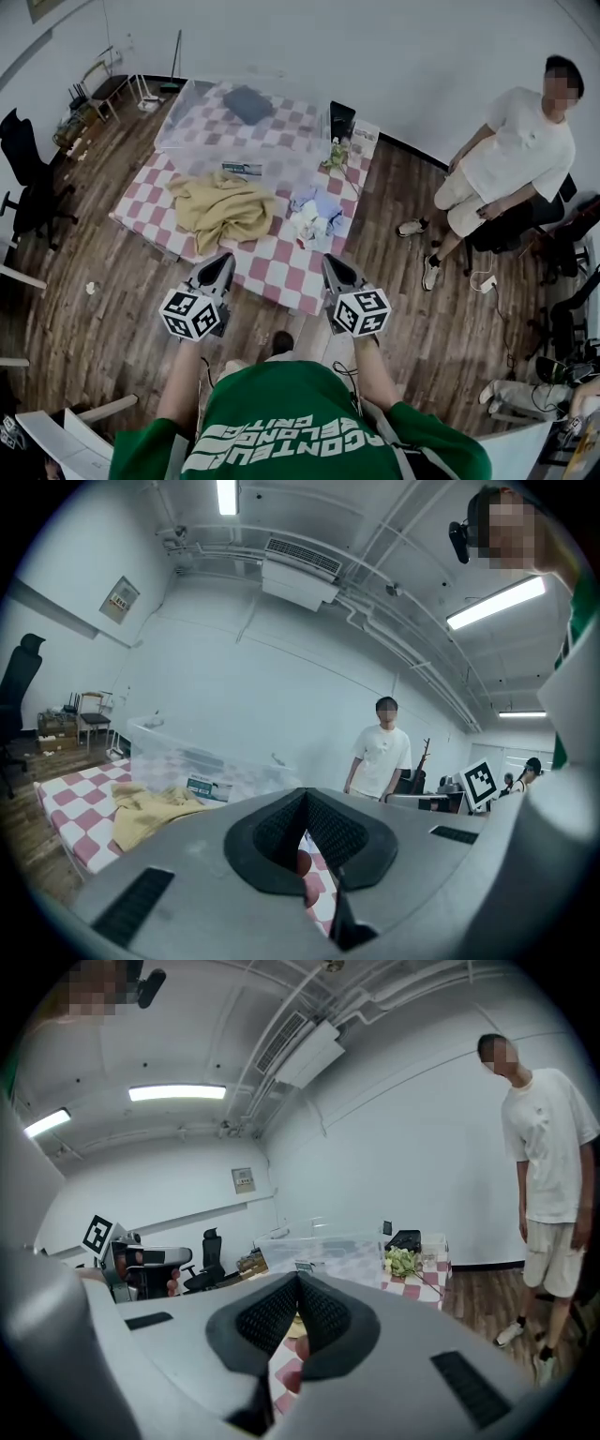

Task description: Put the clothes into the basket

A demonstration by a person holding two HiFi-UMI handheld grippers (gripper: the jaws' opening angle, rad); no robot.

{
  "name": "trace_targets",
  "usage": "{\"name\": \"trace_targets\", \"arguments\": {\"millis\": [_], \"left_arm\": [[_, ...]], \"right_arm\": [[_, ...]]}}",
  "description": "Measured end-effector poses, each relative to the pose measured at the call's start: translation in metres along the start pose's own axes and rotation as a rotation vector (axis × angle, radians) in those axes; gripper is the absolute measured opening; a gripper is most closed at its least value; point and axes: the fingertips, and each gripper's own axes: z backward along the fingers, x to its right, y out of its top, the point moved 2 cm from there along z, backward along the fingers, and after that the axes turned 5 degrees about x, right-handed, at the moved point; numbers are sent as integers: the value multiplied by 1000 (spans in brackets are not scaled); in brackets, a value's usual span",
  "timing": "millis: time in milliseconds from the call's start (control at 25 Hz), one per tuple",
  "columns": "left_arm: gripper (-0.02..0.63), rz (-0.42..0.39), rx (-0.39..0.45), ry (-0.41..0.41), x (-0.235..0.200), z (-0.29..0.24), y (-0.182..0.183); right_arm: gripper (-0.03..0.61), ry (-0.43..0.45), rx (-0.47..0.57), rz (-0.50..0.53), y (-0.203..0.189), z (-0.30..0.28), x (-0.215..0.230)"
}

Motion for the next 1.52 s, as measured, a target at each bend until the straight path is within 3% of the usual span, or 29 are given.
{"name": "trace_targets", "arguments": {"millis": [640,1520], "left_arm": [[3,11,-73,-60,5,-77,-22],[3,57,-147,-251,-93,-195,-18]], "right_arm": [[9,-35,-40,-36,-7,-22,55],[9,-185,-96,-38,-3,-142,86]]}}
